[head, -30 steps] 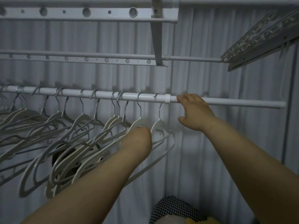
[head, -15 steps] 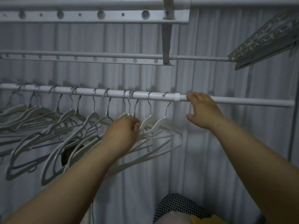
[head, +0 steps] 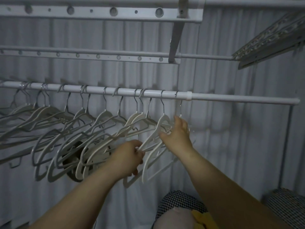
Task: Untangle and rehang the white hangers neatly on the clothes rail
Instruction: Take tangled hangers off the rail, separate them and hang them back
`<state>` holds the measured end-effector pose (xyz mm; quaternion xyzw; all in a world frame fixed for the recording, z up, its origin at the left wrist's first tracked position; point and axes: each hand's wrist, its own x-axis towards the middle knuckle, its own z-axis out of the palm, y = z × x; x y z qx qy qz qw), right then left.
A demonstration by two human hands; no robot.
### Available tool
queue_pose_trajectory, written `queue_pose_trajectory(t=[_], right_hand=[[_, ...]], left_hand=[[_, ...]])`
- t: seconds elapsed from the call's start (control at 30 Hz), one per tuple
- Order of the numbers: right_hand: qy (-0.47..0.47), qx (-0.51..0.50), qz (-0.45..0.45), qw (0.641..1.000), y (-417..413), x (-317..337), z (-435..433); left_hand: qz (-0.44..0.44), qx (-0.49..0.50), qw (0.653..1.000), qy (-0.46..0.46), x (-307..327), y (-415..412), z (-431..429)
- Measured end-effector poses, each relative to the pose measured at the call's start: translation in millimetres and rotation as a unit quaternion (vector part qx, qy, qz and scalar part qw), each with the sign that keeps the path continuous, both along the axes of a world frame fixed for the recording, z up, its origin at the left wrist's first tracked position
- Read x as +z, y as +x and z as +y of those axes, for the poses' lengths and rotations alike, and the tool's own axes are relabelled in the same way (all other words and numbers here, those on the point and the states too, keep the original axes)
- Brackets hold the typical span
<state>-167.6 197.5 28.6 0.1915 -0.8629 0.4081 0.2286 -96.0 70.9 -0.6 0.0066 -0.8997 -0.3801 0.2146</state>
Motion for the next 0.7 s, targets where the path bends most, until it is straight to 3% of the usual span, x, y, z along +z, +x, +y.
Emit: queue_pose_trajectory(t=[0.13, 0.7], right_hand=[[-0.013, 0.018, -0.037, 0.999, 6, -4, 4], [-0.008, 0.010, -0.047, 0.999, -6, -2, 36]], left_hand=[[0.053, 0.024, 0.996, -0.064, -3, 4, 2], [0.074, 0.040, 0.993, -0.081, 24, -4, 3]])
